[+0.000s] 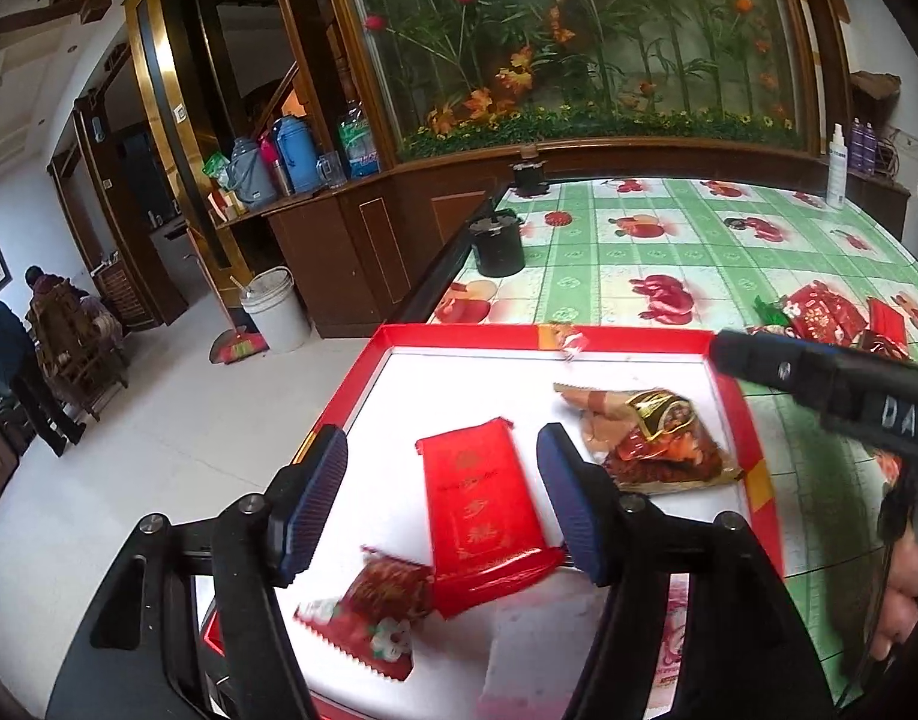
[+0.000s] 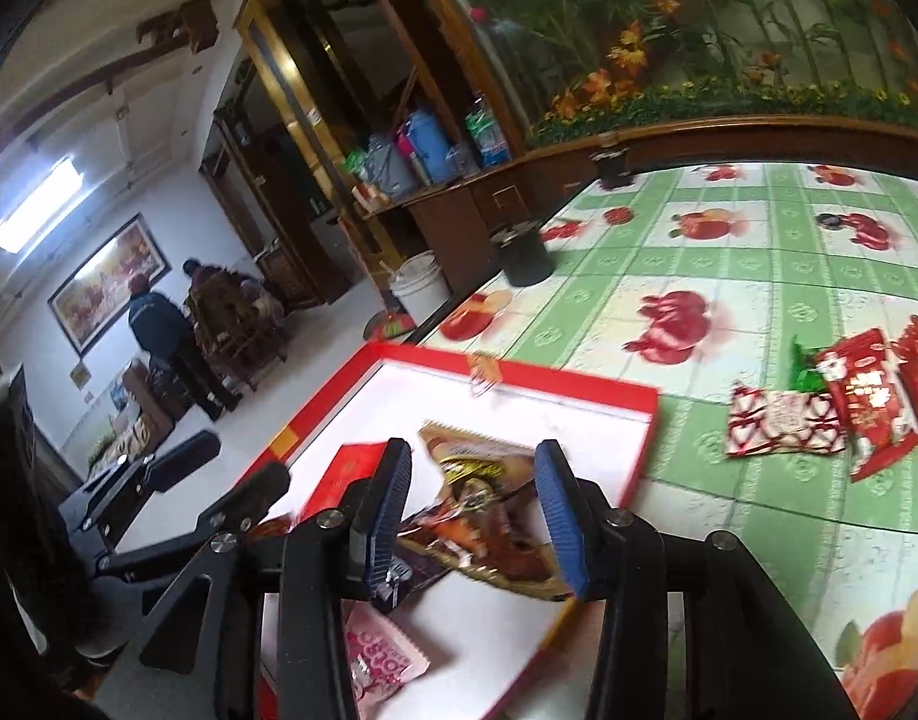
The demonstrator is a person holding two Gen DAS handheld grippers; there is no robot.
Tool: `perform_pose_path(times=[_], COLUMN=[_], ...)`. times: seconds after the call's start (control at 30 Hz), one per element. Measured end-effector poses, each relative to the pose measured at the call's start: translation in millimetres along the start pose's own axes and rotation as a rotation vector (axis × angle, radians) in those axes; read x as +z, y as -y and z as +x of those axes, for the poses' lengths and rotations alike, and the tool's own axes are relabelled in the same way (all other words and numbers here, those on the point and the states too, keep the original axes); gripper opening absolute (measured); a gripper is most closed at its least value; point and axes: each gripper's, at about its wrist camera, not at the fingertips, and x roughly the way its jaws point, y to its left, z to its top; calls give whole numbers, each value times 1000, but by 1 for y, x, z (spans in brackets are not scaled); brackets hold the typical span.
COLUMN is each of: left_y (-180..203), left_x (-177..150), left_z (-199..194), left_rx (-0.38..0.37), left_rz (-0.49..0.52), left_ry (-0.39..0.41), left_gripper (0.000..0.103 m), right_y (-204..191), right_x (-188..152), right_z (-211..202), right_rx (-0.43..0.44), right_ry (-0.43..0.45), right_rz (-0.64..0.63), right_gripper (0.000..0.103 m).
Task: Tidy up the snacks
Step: 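Grasp the red rectangular packet with the right gripper while the left grasps the dark brown packet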
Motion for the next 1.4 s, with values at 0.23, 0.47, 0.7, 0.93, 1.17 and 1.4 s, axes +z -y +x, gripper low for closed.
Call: perform_pose_path(times=[0.23, 0.47, 0.7, 0.93, 1.17, 1.4], left_y=[33, 86, 139, 175, 183, 180], left_x=[15, 21, 20, 3, -7, -7], left_z=[-15, -23, -17, -20, -23, -26], left_rx=[-63, -248, -336, -388, -403, -388], left_rz=[38, 96, 186, 263, 276, 275], left_ry=[37, 11, -58, -103, -131, -132], left_gripper=[80, 83, 83, 83, 83, 83], right_y=[57, 167, 254, 267, 256, 247], right_x=[18, 38, 31, 24, 27, 29], right_z=[-34, -92, -122, -100, -81, -68], right_rx=[-97, -259, -432, -565, -670, -818], right_ry=[75, 161, 125, -7, -27, -86], right_rz=[68, 270, 535, 559, 441, 307], right_gripper=[48, 54, 55, 55, 65, 54])
